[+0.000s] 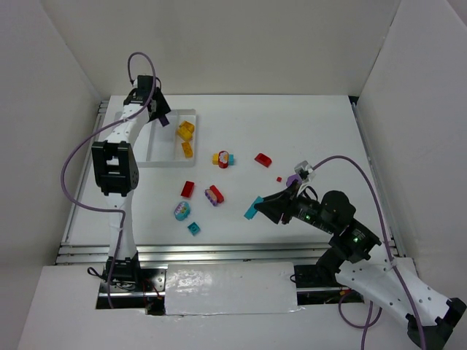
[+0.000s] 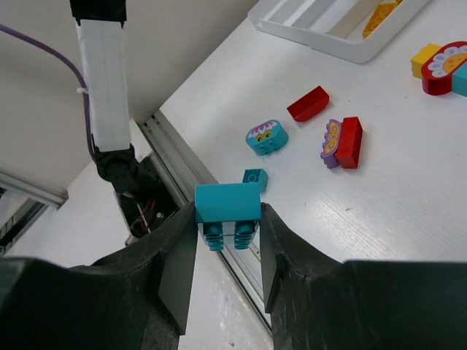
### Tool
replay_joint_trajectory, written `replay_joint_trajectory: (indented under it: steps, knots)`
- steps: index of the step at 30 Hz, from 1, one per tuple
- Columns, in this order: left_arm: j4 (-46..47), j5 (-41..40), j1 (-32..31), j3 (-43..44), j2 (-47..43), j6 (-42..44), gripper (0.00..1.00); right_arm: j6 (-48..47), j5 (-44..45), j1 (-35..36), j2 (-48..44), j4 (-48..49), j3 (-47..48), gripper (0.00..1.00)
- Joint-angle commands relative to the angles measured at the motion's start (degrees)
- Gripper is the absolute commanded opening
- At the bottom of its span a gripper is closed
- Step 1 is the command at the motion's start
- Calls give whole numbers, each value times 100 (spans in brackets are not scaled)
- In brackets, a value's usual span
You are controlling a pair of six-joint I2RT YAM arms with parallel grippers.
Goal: Sort the legos into containers by color
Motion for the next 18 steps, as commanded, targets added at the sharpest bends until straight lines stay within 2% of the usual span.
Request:
replay_joint_trajectory:
  steps: [1,2,4,9,10,11,13,14,15,16,18]
  knots:
    - [352,196,73,-263,-129,32,74,-226,24,36,191,48,414,0]
    - [309,223,99,-212,-102,6,76,-234,24,36,226,65,441,0]
    - [152,249,108,-115,-67,-38,99,-226,50,36,297,153,424,0]
    - [-78,493,108,-219,-680,-144,100,89,278,36,411,233,397,0]
    - [-78,713,108,-403,-1265,-161,100,178,331,36,429,224,423,0]
    - [192,1020,108,-1074,-1663,-170,99,248,410,36,455,233,441,0]
    - [885,2415,99,-2139,-2576,-205,100,458,472,27,438,250,511,0]
    - [1777,2933,38,-3328,-3546,-240,100,521,481,10,411,242,555,0]
    - [2221,3809,-41,-3862,-4009,-241,99,600,437,-16,402,215,616,0]
    - [2556,4131,-146,-4764,-4909,-188,100,626,359,-34,394,215,652,0]
    - [3058,4641,-725,-5611,-6036,65,100,592,-124,-121,394,311,696,0]
